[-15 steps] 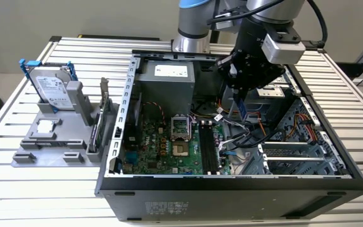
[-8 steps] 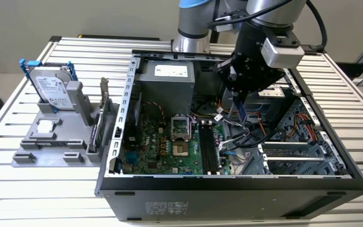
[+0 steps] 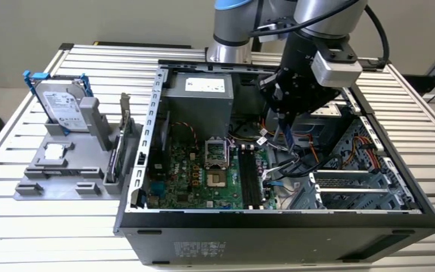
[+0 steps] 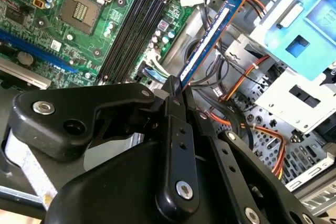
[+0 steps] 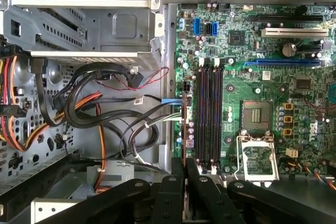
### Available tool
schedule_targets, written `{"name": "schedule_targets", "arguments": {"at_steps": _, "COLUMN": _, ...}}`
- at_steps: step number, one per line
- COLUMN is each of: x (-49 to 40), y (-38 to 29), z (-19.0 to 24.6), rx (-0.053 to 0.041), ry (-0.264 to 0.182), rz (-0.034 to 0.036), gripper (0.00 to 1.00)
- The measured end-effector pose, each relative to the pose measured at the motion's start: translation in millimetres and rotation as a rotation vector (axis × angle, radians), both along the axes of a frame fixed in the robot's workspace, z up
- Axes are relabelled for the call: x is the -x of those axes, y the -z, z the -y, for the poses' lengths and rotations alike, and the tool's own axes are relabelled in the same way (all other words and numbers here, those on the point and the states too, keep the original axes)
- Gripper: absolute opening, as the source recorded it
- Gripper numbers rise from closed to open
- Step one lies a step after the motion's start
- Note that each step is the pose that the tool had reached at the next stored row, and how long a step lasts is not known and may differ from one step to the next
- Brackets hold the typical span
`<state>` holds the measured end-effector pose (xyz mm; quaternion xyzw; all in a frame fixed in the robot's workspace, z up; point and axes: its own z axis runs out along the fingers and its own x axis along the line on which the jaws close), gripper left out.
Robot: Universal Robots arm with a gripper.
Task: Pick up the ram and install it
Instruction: 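Insert the ram into the slot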
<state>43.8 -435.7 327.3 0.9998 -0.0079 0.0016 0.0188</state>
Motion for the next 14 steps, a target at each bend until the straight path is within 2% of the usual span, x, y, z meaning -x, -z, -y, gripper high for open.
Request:
{"name": "schedule_targets", "arguments": {"at_steps": 6, "x": 0.0, "y": 3.3, "z": 1.9, "rx": -0.0019, "ry": 0.003, "rz": 0.0000, "gripper": 0.00}}
{"name": "schedule_targets", "arguments": {"at_steps": 14, "x": 0.0, "y": 4.9, "z": 2.0, "rx": -0.0021, "ry": 0.003, "rz": 0.0001, "gripper": 0.00}}
